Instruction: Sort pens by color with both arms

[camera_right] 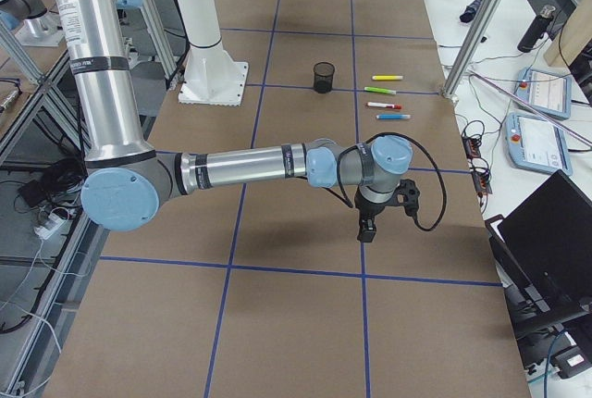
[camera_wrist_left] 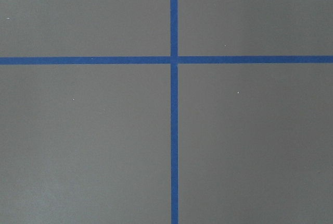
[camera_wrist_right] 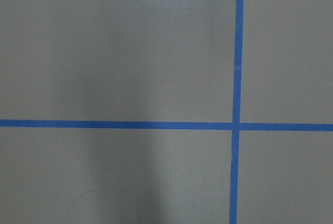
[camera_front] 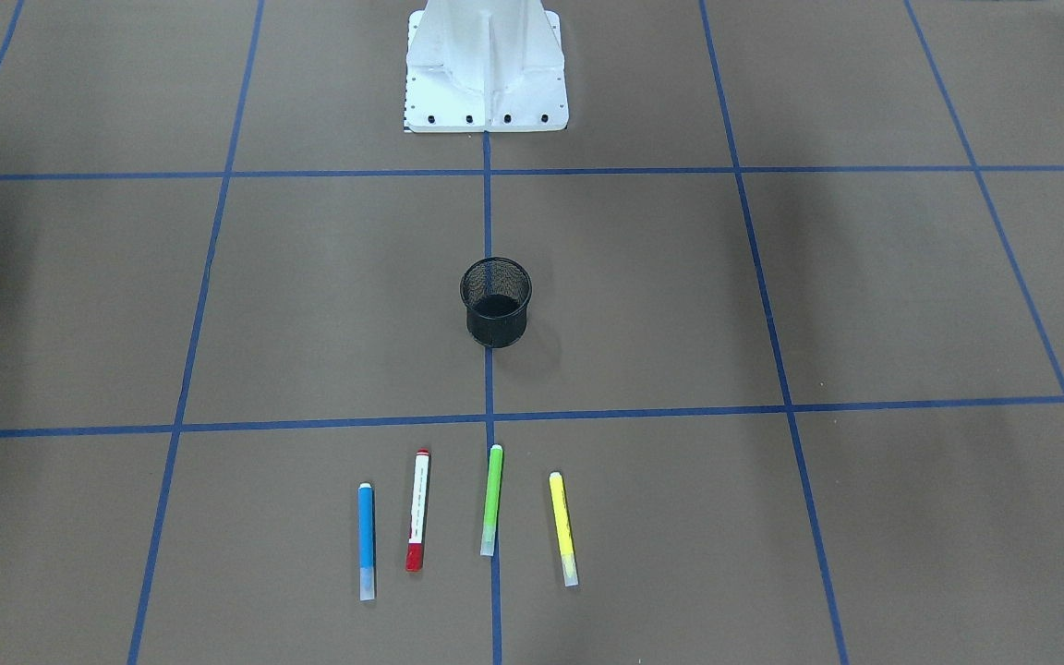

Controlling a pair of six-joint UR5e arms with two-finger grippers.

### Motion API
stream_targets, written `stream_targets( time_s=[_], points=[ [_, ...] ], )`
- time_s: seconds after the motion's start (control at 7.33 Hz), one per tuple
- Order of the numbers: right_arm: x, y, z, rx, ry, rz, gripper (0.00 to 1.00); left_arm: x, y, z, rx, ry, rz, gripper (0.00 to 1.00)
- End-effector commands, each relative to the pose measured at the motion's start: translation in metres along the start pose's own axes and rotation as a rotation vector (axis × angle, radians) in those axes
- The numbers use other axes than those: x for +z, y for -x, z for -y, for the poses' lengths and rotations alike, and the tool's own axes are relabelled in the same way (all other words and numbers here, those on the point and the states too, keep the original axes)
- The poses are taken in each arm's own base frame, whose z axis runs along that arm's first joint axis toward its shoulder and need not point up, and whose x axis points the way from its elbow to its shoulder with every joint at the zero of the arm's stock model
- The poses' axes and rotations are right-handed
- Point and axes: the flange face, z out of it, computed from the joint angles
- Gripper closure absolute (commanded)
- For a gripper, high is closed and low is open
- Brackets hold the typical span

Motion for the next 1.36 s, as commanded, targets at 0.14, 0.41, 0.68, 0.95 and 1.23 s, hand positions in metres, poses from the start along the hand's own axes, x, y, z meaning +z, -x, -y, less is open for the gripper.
stream_targets(
  time_s=[0.14,0.41,0.68,0.95,1.23],
  points=[
    [-0.006,0.006,-0.009,-0.010,-0.010,0.015,0.00,-0.007,-0.006,-0.002,0.010,-0.012,-0.003,0.00],
    [-0.009,0.009,-0.017,-0.020,-0.017,0.015,0.00,-0.011,-0.010,-0.002,0.014,-0.018,-0.016,0.00],
    [-0.006,0.006,-0.021,-0.017,-0.015,0.004,0.00,-0.013,-0.016,-0.002,0.019,-0.021,-0.053,0.00],
    [-0.008,0.008,-0.022,-0.022,-0.019,0.004,0.00,-0.017,-0.020,-0.001,0.031,-0.030,-0.053,0.00],
    [-0.012,0.011,-0.022,-0.028,-0.026,0.004,0.00,-0.016,-0.020,0.000,0.031,-0.029,-0.039,0.00]
  ],
)
